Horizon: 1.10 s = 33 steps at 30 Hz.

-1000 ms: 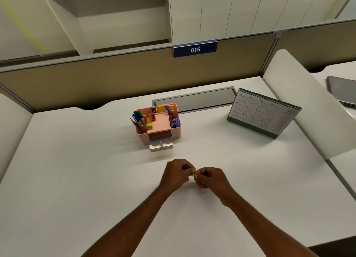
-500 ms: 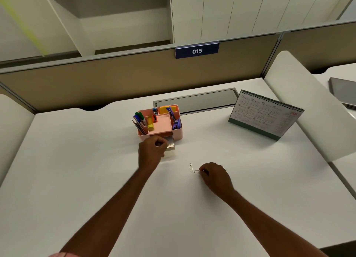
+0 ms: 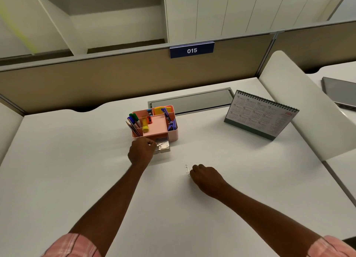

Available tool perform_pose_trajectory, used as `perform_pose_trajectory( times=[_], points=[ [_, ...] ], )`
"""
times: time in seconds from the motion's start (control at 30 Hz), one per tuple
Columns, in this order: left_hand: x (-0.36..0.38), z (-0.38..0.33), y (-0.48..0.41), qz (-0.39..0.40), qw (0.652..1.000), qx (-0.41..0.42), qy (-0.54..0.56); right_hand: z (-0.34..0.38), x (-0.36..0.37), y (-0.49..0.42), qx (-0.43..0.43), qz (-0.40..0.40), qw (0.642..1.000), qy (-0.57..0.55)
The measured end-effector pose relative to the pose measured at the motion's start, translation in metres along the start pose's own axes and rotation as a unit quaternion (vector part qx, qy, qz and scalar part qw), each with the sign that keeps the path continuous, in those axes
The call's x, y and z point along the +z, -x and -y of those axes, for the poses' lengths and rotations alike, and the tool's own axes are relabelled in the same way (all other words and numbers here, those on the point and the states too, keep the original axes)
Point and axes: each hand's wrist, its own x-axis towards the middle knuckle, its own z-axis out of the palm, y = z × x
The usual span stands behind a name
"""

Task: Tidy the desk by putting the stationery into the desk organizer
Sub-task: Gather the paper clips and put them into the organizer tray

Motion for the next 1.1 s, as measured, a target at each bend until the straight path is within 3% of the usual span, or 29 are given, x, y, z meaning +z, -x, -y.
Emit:
perform_pose_trajectory(
  times=[0.2,0.43,0.67,0.83,0.97,1.1],
  points=[
    [0.002,-0.001,0.002,-0.01,1.0,0.002,-0.009,-0.003,-0.006,-0.009,-0.022,0.059,0.998,0.008],
    [0.004,-0.006,0.001,-0.008,0.999,-0.005,-0.047,0.001,-0.024,-0.014,-0.065,0.064,0.988,0.122],
    [0.002,-0.007,0.002,-0.003,0.999,-0.003,-0.04,0.006,-0.014,-0.012,-0.062,0.029,0.989,0.131],
    [-0.001,-0.007,0.012,-0.033,0.999,-0.016,0.017,0.001,-0.011,-0.008,-0.045,0.023,0.995,0.086],
    [0.002,-0.01,0.04,-0.062,0.996,0.003,0.056,-0.007,-0.008,-0.006,0.024,-0.003,1.0,0.001],
    [0.016,-0.002,0.083,0.001,0.989,0.096,0.116,-0.007,-0.006,-0.005,0.08,-0.021,0.992,-0.097]
  ],
)
